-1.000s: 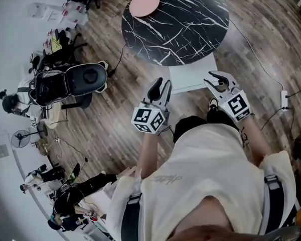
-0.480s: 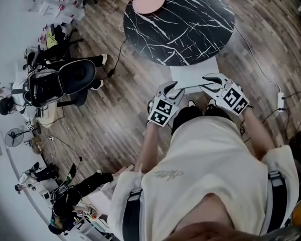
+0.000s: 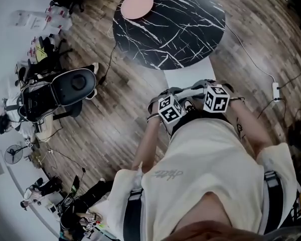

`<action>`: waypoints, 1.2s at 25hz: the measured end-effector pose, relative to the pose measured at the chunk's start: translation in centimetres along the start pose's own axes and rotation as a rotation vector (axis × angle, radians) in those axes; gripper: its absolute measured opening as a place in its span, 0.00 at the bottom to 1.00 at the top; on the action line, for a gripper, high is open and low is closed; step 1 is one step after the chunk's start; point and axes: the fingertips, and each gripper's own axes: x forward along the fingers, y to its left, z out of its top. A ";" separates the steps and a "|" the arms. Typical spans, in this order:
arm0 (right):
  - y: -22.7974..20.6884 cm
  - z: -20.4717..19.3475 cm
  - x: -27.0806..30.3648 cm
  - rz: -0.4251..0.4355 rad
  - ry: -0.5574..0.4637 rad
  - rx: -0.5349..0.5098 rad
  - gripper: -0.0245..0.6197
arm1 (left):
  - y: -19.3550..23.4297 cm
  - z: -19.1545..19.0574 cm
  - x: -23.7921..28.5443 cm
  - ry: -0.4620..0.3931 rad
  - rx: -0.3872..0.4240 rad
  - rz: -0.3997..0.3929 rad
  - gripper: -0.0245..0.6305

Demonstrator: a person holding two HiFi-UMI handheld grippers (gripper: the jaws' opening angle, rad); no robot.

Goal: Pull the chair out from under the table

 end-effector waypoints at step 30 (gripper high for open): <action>0.2 -8.3 9.3 0.021 0.470 -0.269 0.19 | -0.9 -3.7 10.1 0.201 0.186 -0.050 0.19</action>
